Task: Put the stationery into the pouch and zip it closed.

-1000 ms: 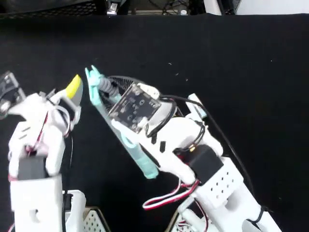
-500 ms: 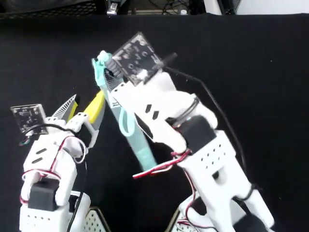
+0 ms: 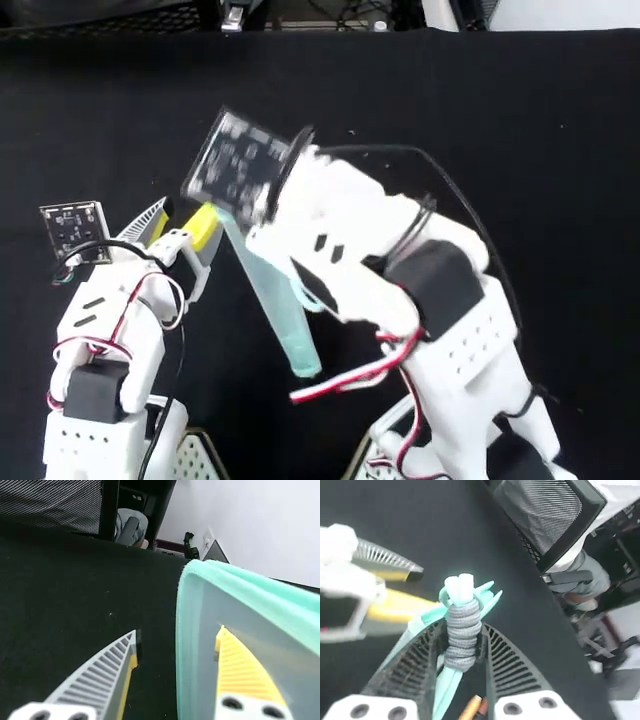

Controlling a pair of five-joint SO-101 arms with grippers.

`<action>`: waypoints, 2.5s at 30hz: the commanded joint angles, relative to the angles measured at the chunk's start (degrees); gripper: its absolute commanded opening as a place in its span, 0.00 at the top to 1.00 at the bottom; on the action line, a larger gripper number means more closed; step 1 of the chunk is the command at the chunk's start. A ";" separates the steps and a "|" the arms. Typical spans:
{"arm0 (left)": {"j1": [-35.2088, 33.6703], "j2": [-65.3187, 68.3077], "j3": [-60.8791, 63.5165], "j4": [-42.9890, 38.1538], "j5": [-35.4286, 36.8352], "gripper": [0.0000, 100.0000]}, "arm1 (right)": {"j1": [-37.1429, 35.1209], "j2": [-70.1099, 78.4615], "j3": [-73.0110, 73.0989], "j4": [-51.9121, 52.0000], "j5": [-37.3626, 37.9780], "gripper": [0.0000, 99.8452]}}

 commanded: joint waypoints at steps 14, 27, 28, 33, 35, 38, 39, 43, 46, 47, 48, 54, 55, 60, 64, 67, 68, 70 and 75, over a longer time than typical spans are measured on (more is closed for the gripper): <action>-0.22 0.35 -2.59 -0.09 0.09 0.74 | -0.18 0.84 -5.58 0.44 -3.08 0.99; -0.40 0.62 -2.51 -0.26 0.09 0.74 | -1.58 9.89 -28.00 20.75 2.81 0.99; -0.40 0.62 -2.51 -0.26 0.00 0.74 | -1.76 10.42 -28.79 20.57 2.81 0.99; -0.22 0.62 -1.63 -0.44 0.00 0.74 | -0.09 12.09 -33.36 13.63 -3.87 0.99; -0.22 0.62 -1.63 -0.44 0.00 0.74 | 0.97 12.70 -34.24 12.48 -7.47 0.99; -0.40 0.62 -1.63 -0.44 0.00 0.74 | 1.32 13.67 -32.22 12.66 -9.14 0.99; -0.40 0.62 -1.63 -0.44 0.00 0.74 | 1.41 13.67 -31.08 12.66 -9.14 0.99; -0.40 0.62 -1.63 -0.44 0.00 0.74 | 3.78 13.58 -26.86 12.13 -9.05 0.99; -0.40 0.62 -1.63 -0.44 0.00 0.74 | 5.54 13.67 -24.40 10.64 -8.88 0.99; -0.40 0.62 -1.63 -0.44 0.00 0.74 | 5.89 13.93 -24.22 10.37 -8.79 0.99; -0.40 0.62 -1.63 -0.44 0.00 0.74 | 5.98 14.02 -24.04 9.93 -8.88 0.99; -0.40 0.62 -1.63 -0.44 0.00 0.74 | 6.07 14.20 -26.33 2.90 -9.23 0.99; -0.40 0.44 -1.63 -0.44 0.00 0.74 | 6.07 14.37 -26.51 1.93 -9.23 0.99; -0.48 0.09 -2.15 -0.18 2.73 0.74 | 5.80 19.12 -26.86 -0.88 -9.23 0.99; -0.57 0.09 -2.86 0.09 3.69 0.74 | 5.71 21.93 -30.02 -1.76 -9.23 0.99; -0.57 0.09 -5.41 2.11 3.87 0.74 | 4.48 23.08 -35.03 -0.44 -10.90 0.99; -0.22 0.09 -6.55 3.25 3.96 0.74 | 4.04 23.52 -36.79 0.88 -11.25 0.99; -0.13 0.00 -8.92 5.80 3.96 0.74 | 2.64 24.22 -39.52 3.78 -11.25 0.99; -0.13 0.00 -11.38 8.70 3.69 0.74 | 2.64 25.63 -40.92 10.90 -9.32 0.99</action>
